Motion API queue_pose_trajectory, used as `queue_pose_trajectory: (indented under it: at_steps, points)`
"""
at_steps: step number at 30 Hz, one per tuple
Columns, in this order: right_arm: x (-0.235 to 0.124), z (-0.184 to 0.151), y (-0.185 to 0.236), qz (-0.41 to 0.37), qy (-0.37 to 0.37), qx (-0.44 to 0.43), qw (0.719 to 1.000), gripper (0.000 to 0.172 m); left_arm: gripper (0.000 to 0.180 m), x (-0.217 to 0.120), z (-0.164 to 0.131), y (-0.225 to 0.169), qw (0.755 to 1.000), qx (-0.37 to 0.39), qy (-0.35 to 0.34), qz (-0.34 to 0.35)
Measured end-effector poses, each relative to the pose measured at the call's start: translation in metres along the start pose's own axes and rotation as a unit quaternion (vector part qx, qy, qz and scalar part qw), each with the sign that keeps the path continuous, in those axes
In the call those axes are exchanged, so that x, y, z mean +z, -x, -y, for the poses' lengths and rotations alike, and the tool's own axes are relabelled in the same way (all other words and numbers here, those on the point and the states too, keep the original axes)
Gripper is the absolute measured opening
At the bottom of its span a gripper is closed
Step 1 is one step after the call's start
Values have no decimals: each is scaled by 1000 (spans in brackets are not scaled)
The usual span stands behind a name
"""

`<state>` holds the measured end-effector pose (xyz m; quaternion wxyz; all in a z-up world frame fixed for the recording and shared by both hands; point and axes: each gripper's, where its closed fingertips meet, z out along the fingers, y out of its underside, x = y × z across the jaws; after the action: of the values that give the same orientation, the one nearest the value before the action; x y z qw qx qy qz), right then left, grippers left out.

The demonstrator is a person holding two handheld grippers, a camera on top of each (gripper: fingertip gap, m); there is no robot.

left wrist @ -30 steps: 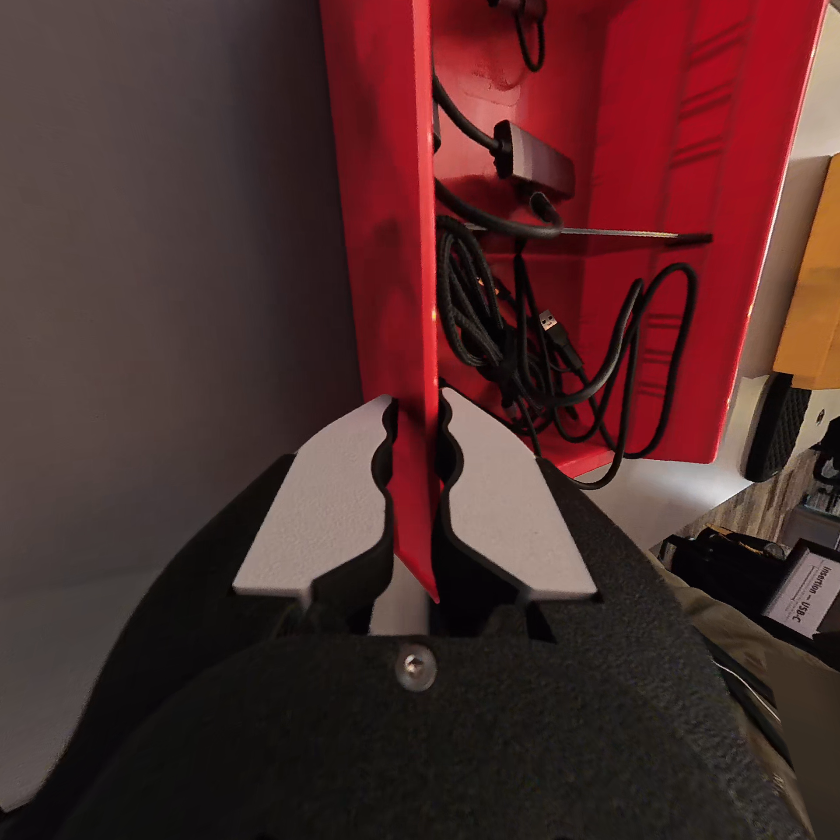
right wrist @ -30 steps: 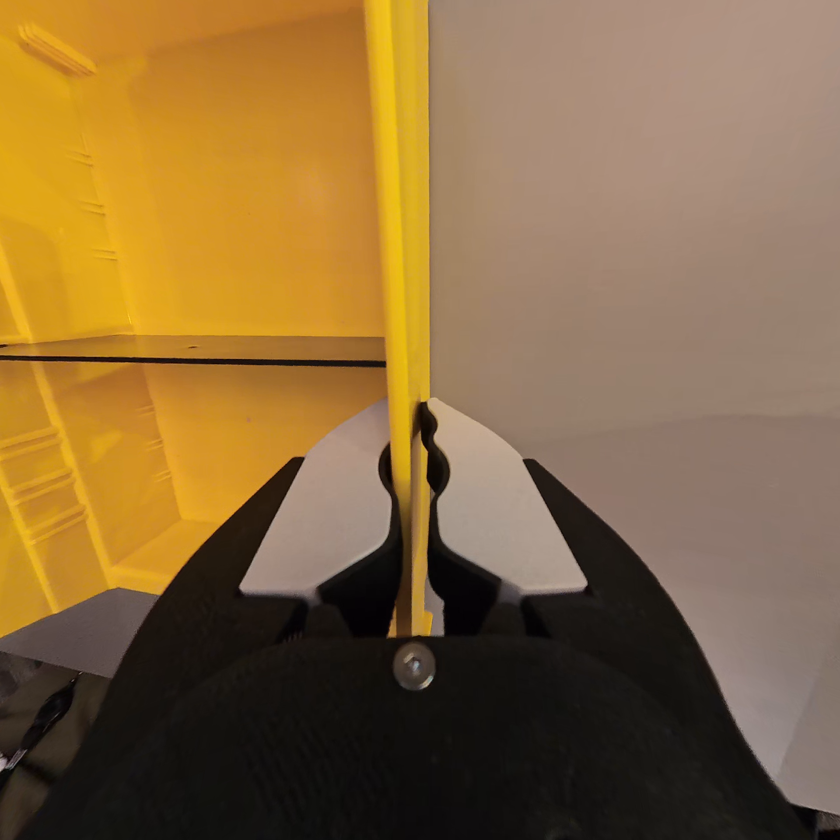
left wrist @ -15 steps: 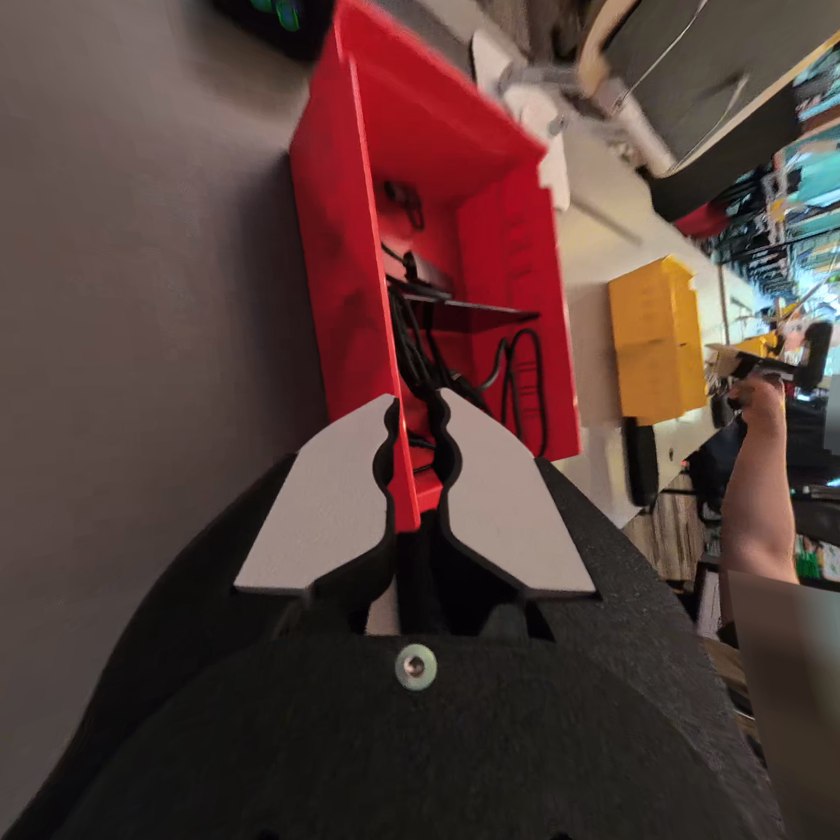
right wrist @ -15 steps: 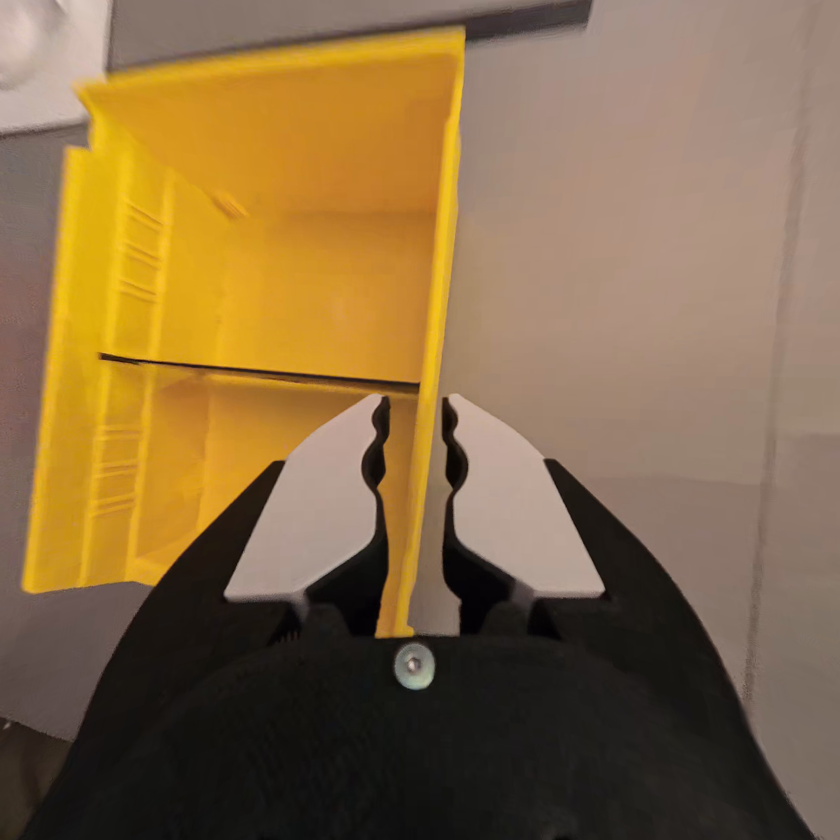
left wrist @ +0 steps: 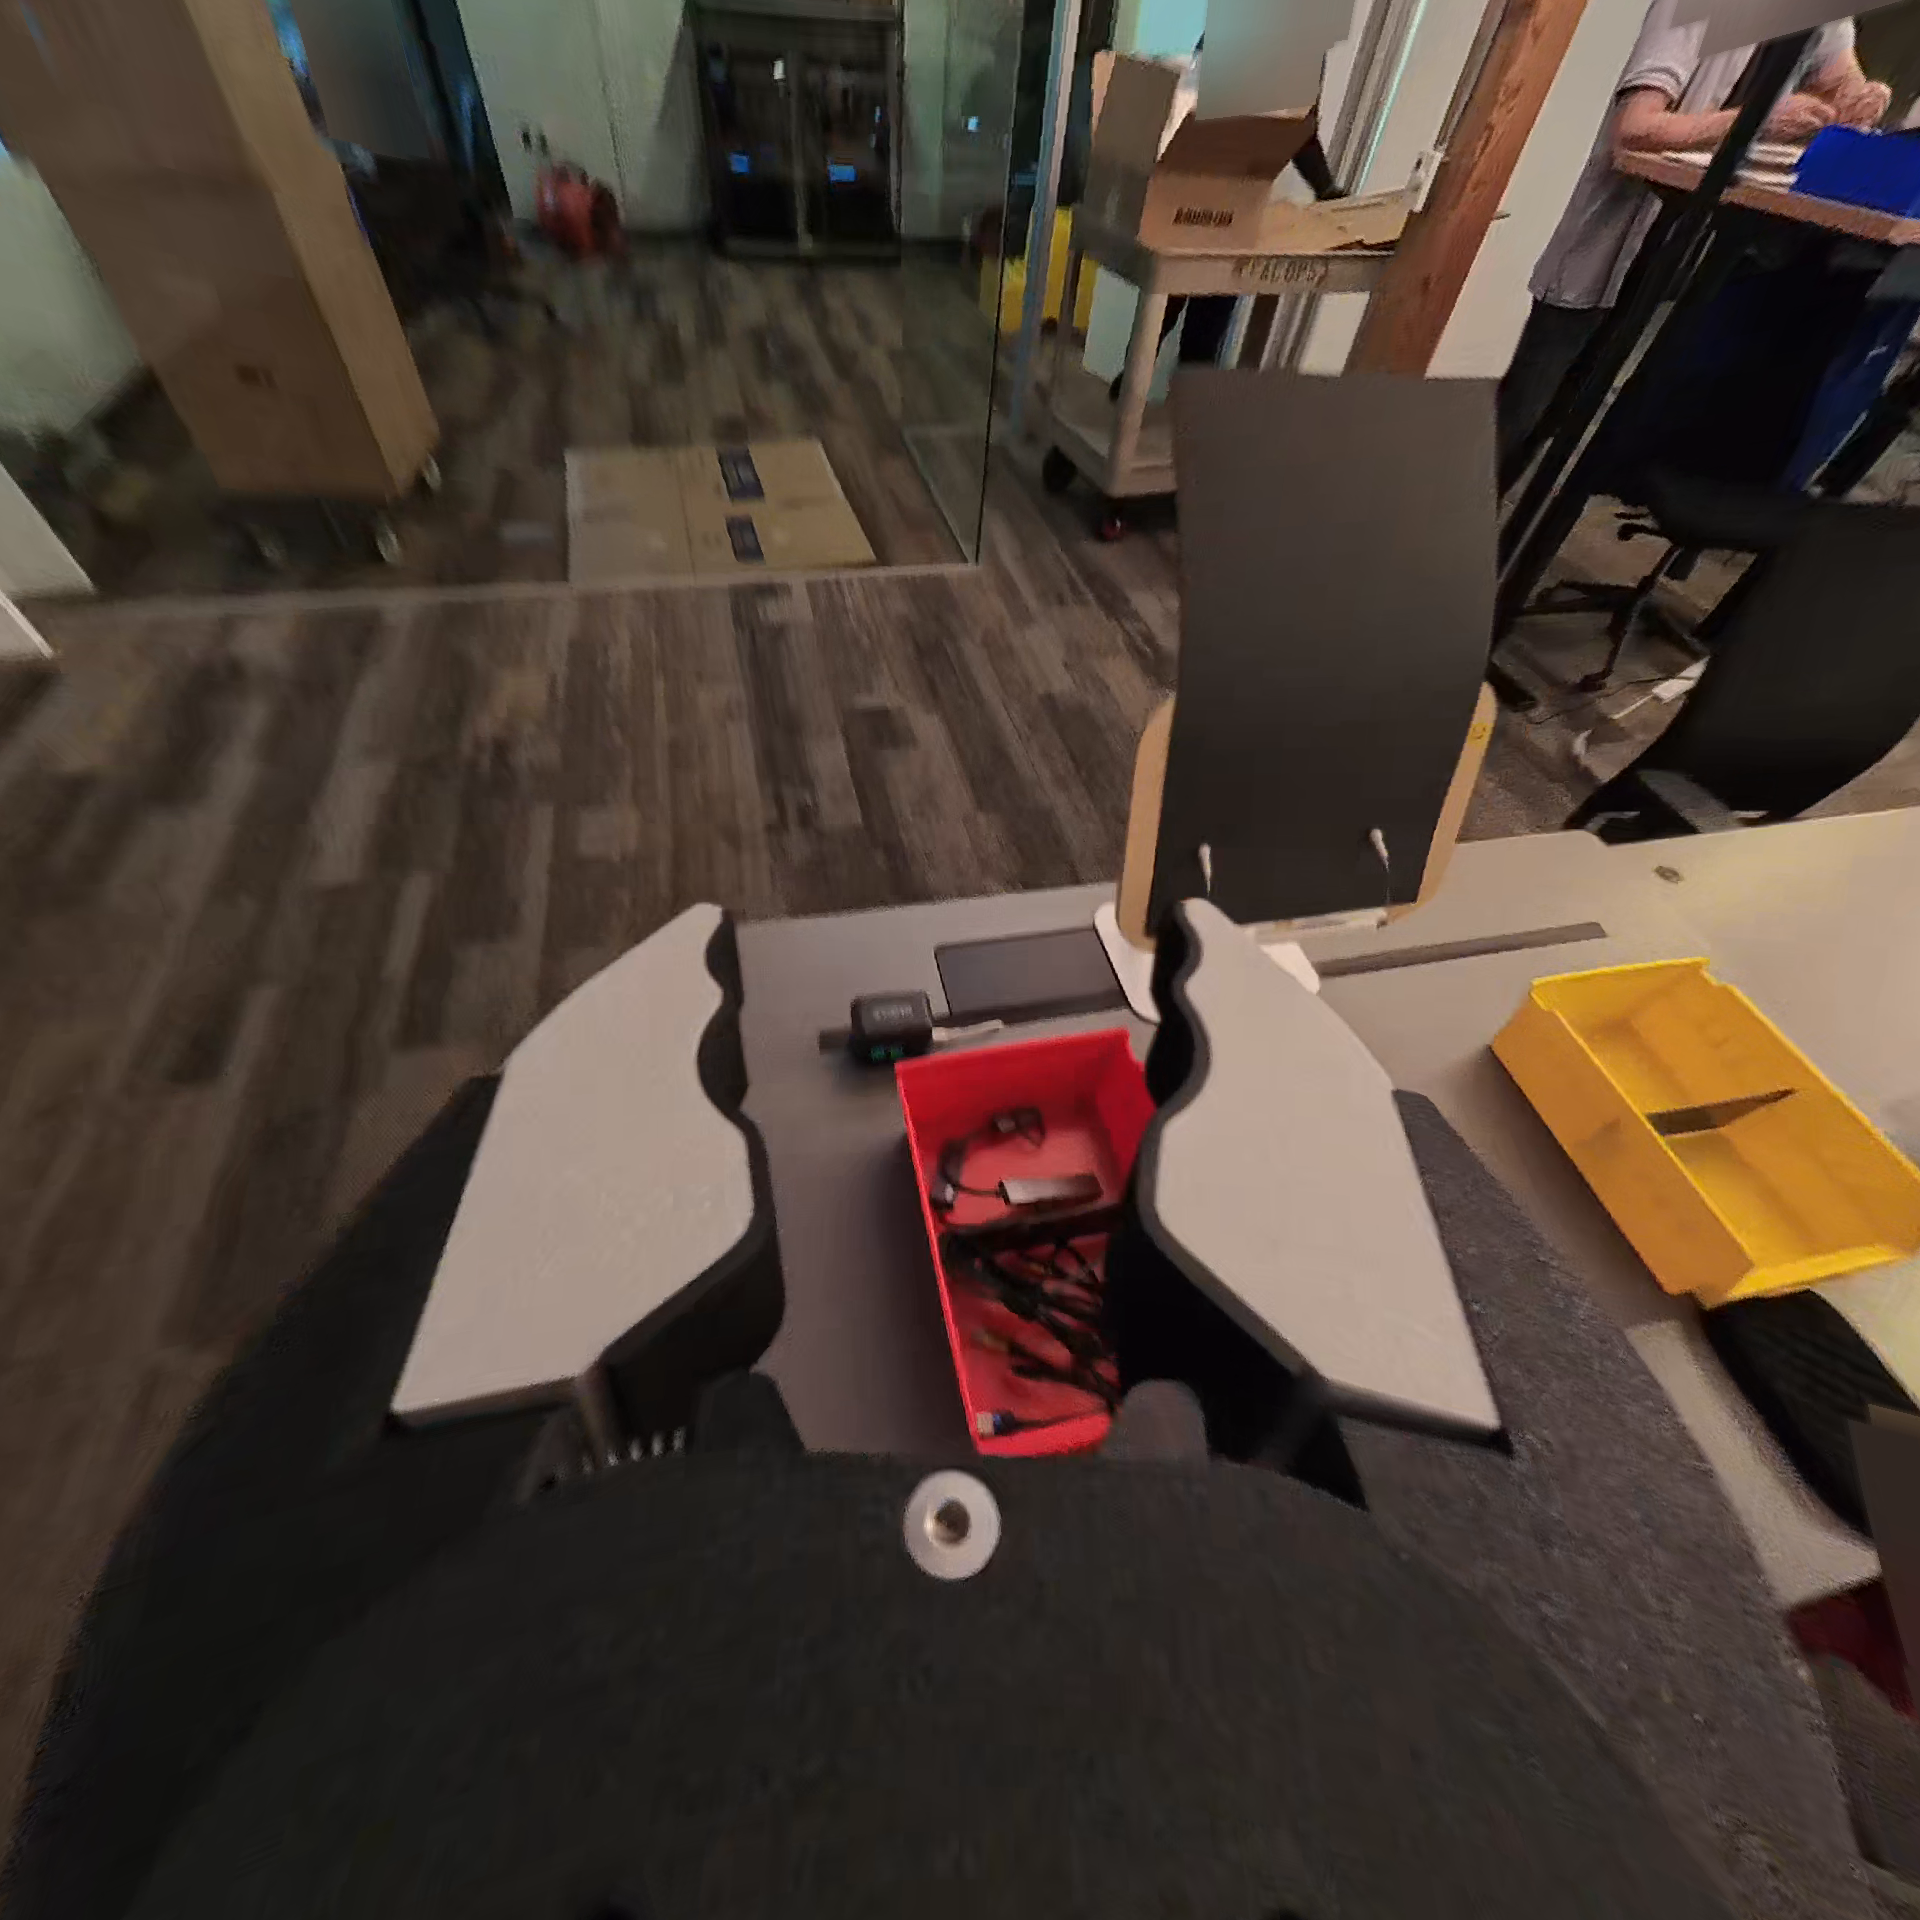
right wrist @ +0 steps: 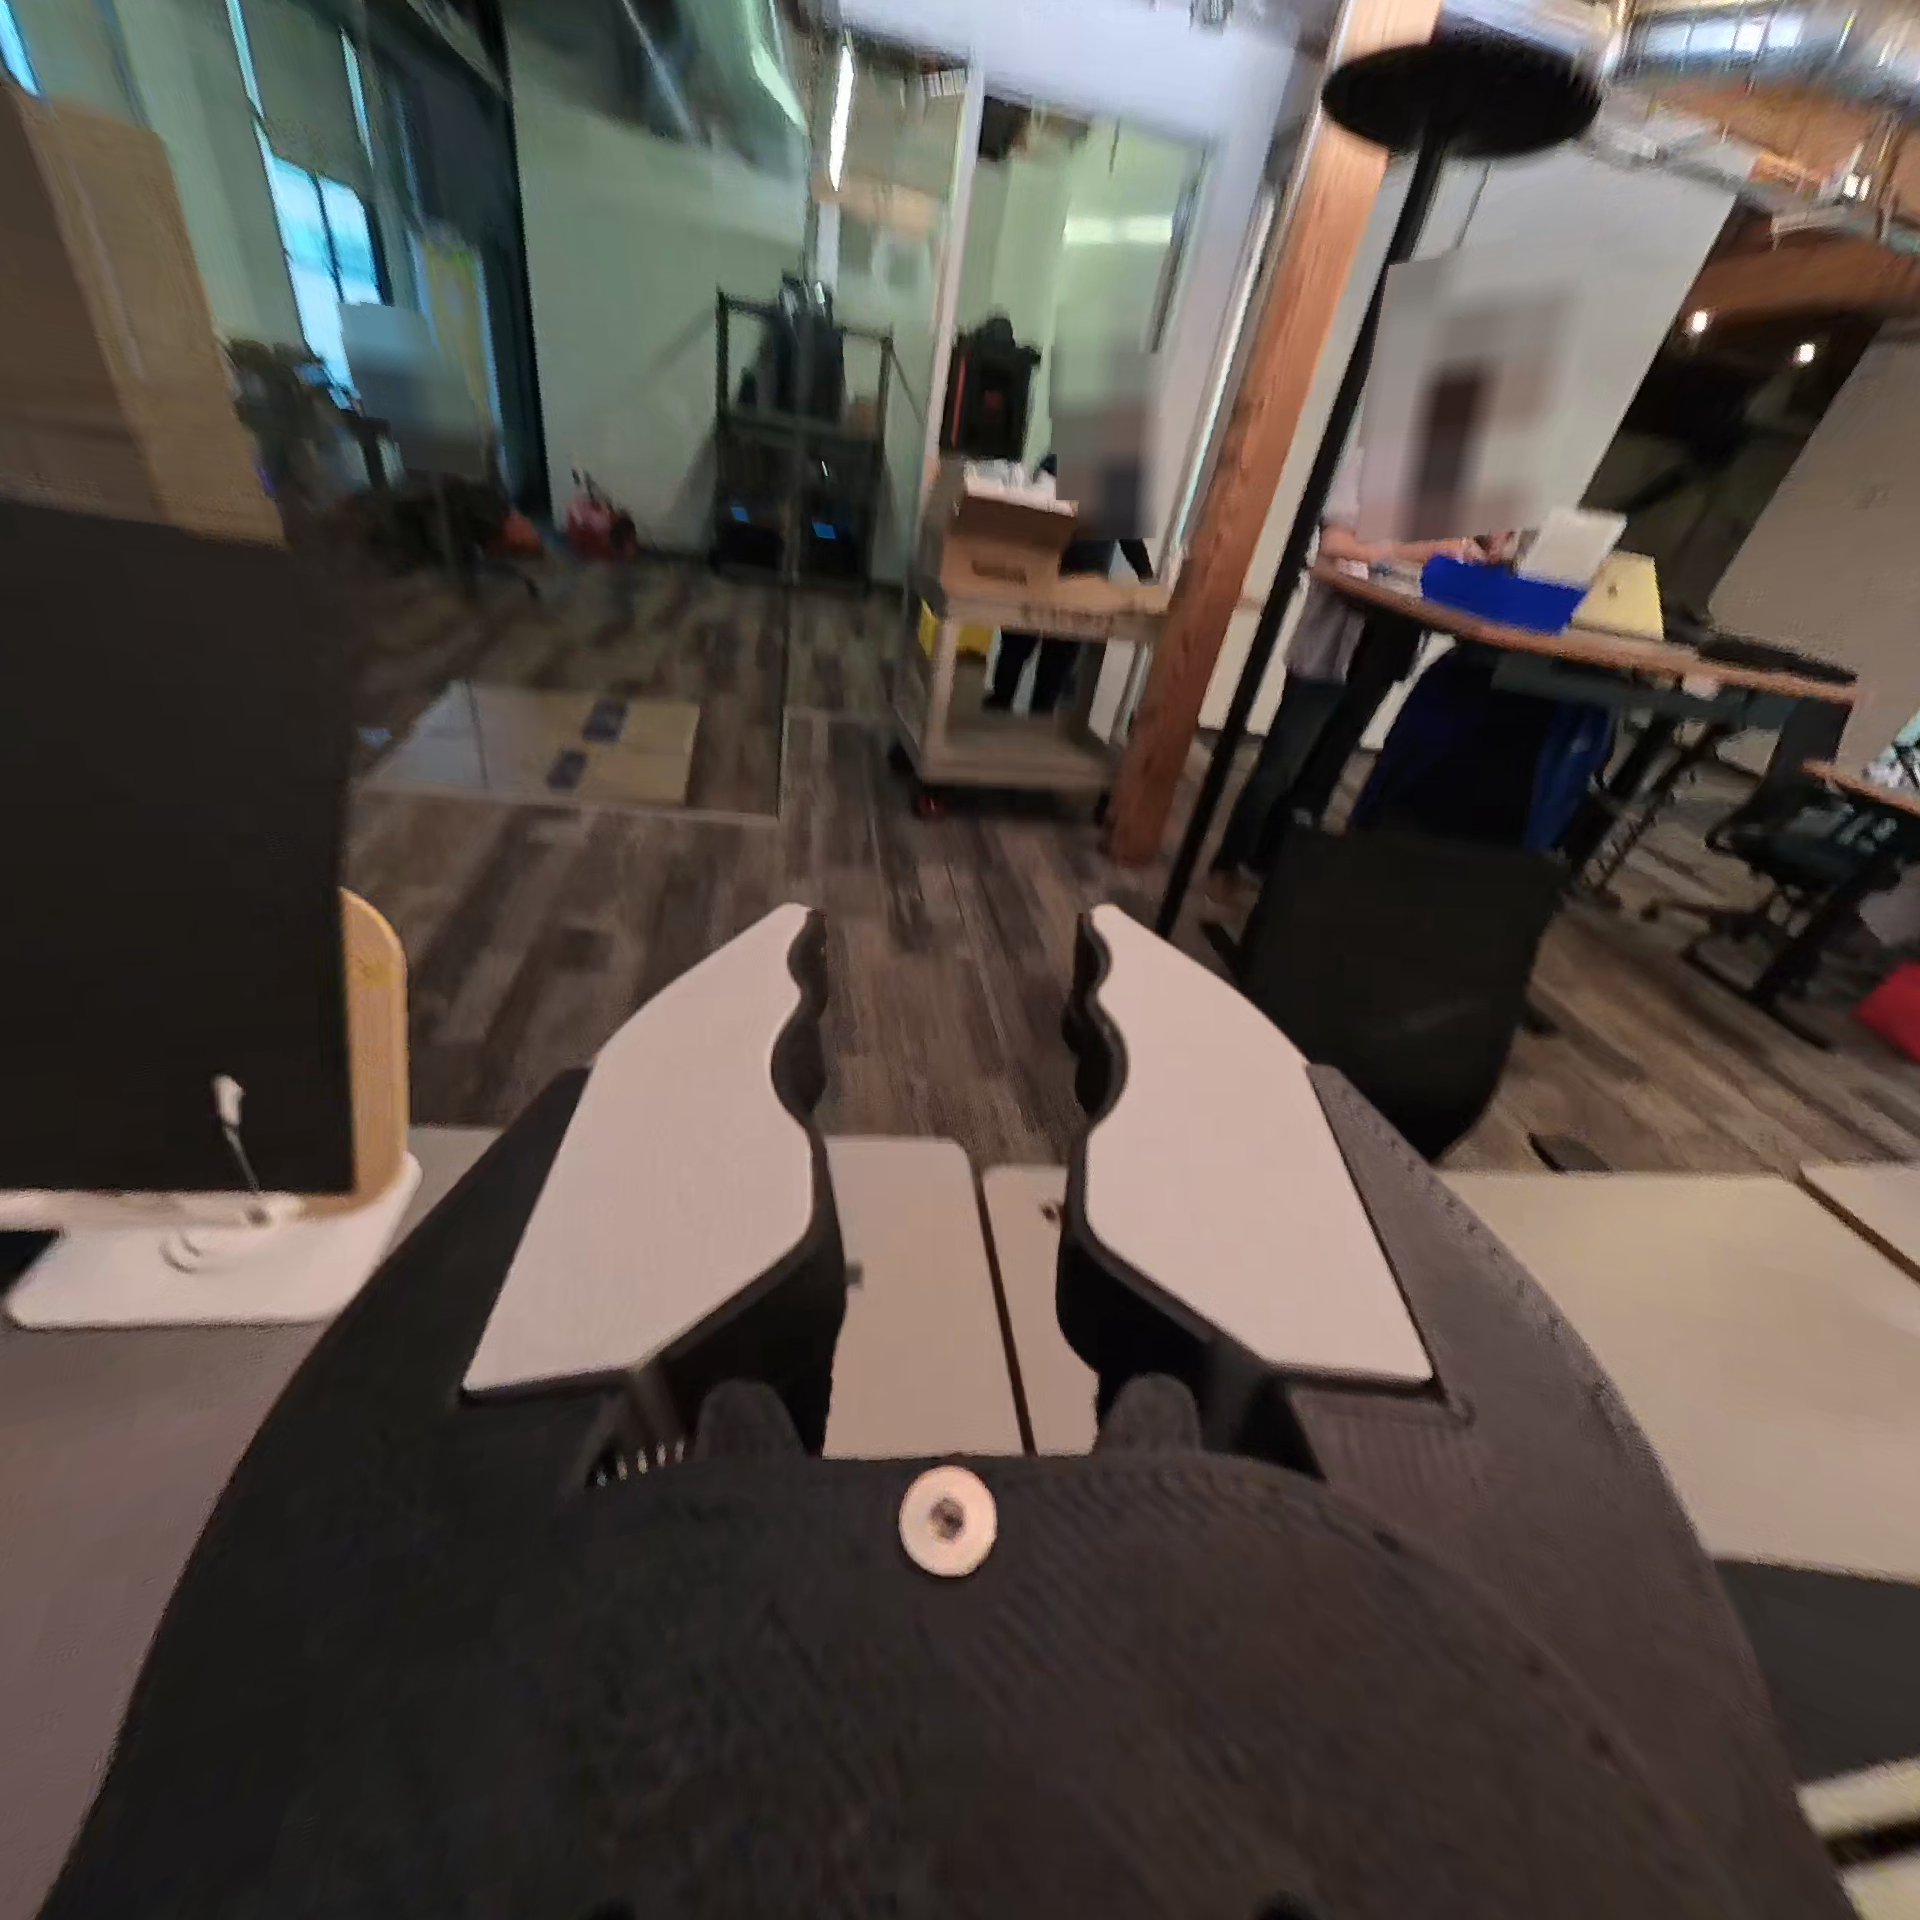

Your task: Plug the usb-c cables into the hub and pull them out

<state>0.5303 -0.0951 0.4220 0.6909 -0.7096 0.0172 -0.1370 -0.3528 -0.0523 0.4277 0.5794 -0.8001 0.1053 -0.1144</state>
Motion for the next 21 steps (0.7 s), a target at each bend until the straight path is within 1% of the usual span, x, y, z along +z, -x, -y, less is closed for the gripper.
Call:
queue_pose_trajectory:
  at_steps: [3,5,6,9,10,13,15,16,18,19,21]
  points:
    - [-15,61,34,8,-59,1,998,46,88,-1,48,-53,997,57,-43,15]
    - [-23,94,66,24,-101,-1,995,49,89,4,73,-94,993,83,-84,19]
    - [-26,107,84,34,-116,-1,993,50,93,9,83,-116,990,98,-103,14]
    - [-30,132,140,56,-147,-11,987,60,115,37,97,-177,986,124,-113,12]
    - [-30,137,157,56,-157,-20,986,62,117,48,98,-197,984,134,-116,8]
    - [-26,142,206,48,-181,-45,981,73,118,81,95,-255,977,169,-130,2]
    - [-20,138,234,42,-189,-50,980,81,114,101,89,-290,970,194,-150,2]
    - [-17,133,249,44,-193,-48,979,83,111,110,85,-305,965,207,-161,5]
    - [-9,118,277,53,-194,-43,979,89,102,129,72,-331,958,225,-179,8]
    - [-3,106,291,57,-189,-44,979,93,103,141,63,-341,958,226,-175,6]
    - [13,75,316,59,-162,-52,984,98,106,169,35,-357,966,214,-143,-11]
